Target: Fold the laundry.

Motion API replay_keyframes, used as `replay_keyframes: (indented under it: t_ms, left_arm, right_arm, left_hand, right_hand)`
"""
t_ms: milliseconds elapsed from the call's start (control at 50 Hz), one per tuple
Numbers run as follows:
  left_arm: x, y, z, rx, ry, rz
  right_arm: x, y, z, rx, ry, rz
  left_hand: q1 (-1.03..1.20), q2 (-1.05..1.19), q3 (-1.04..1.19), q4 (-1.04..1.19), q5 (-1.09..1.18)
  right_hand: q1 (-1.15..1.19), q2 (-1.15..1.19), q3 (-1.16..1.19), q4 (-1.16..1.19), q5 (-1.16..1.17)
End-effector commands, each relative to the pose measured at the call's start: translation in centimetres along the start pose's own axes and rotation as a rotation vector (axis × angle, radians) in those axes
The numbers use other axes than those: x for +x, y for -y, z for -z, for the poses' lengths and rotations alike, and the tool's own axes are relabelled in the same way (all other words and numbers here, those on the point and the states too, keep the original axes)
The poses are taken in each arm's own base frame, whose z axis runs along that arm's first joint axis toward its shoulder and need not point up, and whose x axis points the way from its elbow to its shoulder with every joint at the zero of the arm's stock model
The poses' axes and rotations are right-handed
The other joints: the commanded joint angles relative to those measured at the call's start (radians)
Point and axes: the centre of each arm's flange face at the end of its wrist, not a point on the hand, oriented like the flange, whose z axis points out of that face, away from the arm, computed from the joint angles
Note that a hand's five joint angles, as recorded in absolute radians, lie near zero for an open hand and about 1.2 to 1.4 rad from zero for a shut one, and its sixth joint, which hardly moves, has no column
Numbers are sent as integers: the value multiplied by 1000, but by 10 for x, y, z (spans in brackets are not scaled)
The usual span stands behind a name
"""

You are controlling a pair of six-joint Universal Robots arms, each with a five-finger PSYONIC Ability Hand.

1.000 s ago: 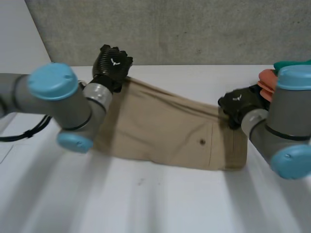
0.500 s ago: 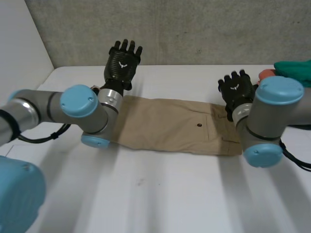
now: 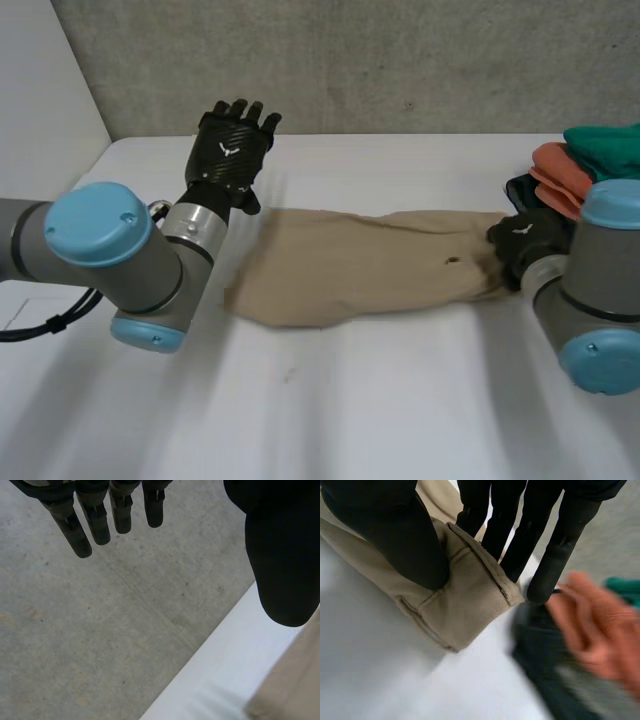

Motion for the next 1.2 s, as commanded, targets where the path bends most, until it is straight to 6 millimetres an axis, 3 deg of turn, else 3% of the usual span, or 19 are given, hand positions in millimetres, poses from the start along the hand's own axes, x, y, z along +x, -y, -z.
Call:
replay_keyframes:
  t_ms: [20,80,120,140,200,220,300,360,380,440,520,660,700,760,800,920,1020,1100,1200]
  left_arm:
    - [-10,15,8,17,17,0]
    - [-12,19,13,17,18,15]
    - [-13,21,16,15,19,27]
    - [-13,22,18,15,19,35]
    - [-15,25,22,15,18,61]
    - [-15,26,24,15,18,67]
    - [-21,25,27,5,30,83]
    - [-26,21,27,-7,48,81]
    - [-28,21,27,-9,53,81]
    - [-30,19,27,-16,69,82]
    - [-36,22,23,-8,95,85]
    - [-38,42,11,55,97,172]
    - [-31,50,9,57,66,224]
    - [-20,59,8,43,24,283]
    - [0,53,7,-25,-38,330]
    - [41,25,8,-226,-148,347]
    - [66,-17,17,-427,-209,334]
    - [73,-39,24,-516,-209,318]
    - [71,-49,28,-572,-198,271]
  right_arm:
    - [23,9,6,16,-98,365]
    - [23,31,4,107,-146,419]
    - [9,51,9,202,-139,427]
    - [-12,73,17,323,-111,439]
    - [-53,96,33,505,-13,472]
    - [-85,102,45,613,87,496]
    - [-147,92,70,778,358,553]
    - [-173,80,78,818,469,583]
    - [-179,76,78,815,490,597]
    - [-179,76,75,803,481,589]
    - [-161,91,74,755,423,478]
    - [-94,128,76,624,423,-222]
    - [-69,124,67,551,417,-389]
    - [-42,108,49,428,377,-466]
    - [-34,102,40,377,360,-471]
    - [-47,81,9,202,404,-459]
    - [-62,62,-12,89,446,-432]
    - [-74,44,-24,25,465,-380]
    - [-79,35,-26,4,465,-283]
  left_hand:
    - [-18,-36,-38,-29,-49]
    - [-18,-36,-38,-29,-49]
    - [-18,-36,-38,-29,-49]
    - [-18,-36,-38,-29,-49]
    - [-18,-36,-38,-29,-49]
    - [-18,-36,-38,-29,-49]
    - [-18,-36,-38,-29,-49]
    - [-18,-36,-38,-29,-49]
    - [-18,-36,-38,-29,-49]
    - [-18,-36,-38,-29,-49]
    - [-18,-36,-38,-29,-49]
    - [-9,-27,-29,-20,-39]
    - [3,-15,-17,-8,-27]
    - [9,-9,-11,-2,-22]
    - [9,-9,-11,-2,-22]
    - [15,-3,-5,4,-16]
    - [21,3,1,10,-10]
    - [26,9,7,16,-4]
    - [47,29,27,36,17]
  right_hand:
    - [319,240,236,201,262]
    - [319,240,236,201,262]
    - [319,240,236,201,262]
    - [319,240,236,201,262]
    - [319,240,236,201,262]
    - [319,240,236,201,262]
    - [319,240,236,201,262]
    - [319,240,236,201,262]
    - [-35,-113,-118,-152,-91]
    - [-903,-981,-986,-1020,-959]
    - [-903,-981,-986,-1020,-959]
    - [-903,-981,-986,-1020,-959]
    - [-903,-981,-986,-1020,-959]
    - [-903,-981,-986,-1020,-959]
    - [-903,-981,-986,-1020,-959]
    - [-903,-981,-986,-1020,-959]
    - [-903,-981,-986,-1020,-959]
    - [-903,-981,-986,-1020,-959]
    - [-903,-981,-986,-1020,-959]
